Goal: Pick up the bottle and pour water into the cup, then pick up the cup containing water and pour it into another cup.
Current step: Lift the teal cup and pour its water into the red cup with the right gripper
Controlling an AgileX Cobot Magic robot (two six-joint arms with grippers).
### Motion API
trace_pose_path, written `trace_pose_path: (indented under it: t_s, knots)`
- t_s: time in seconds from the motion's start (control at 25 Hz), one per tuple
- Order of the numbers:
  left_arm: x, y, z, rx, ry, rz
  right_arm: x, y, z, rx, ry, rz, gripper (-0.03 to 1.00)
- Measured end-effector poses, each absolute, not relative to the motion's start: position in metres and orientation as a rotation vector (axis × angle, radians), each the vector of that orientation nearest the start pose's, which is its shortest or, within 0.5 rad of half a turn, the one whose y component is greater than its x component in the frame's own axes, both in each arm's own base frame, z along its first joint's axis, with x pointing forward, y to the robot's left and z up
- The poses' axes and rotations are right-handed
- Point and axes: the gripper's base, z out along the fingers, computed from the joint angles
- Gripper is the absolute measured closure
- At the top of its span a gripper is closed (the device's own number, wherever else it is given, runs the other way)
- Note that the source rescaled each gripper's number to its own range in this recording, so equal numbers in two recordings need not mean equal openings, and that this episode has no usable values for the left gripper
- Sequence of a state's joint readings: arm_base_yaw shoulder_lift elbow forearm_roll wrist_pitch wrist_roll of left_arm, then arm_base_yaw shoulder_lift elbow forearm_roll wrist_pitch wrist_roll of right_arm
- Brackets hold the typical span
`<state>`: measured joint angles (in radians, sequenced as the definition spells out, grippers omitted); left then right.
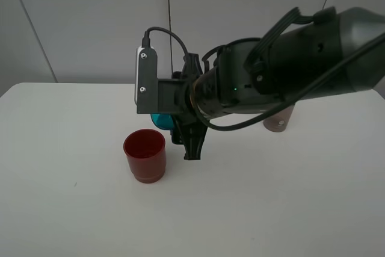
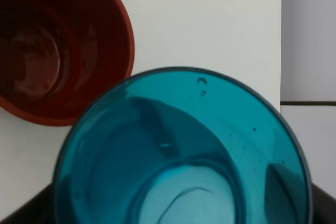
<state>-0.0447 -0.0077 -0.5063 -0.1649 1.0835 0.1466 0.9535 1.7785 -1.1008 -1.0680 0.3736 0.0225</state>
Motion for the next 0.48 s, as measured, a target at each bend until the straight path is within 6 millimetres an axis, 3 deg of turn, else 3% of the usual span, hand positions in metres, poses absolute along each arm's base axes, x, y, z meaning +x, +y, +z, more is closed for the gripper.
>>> trace_pose_path:
  t_s: [0.48]
  knots:
    - [-0.009,-0.0128,0.278,0.206,2.034,-0.134,0.242,0.295,0.2116,-1.878,1.34,-0.429,0.87]
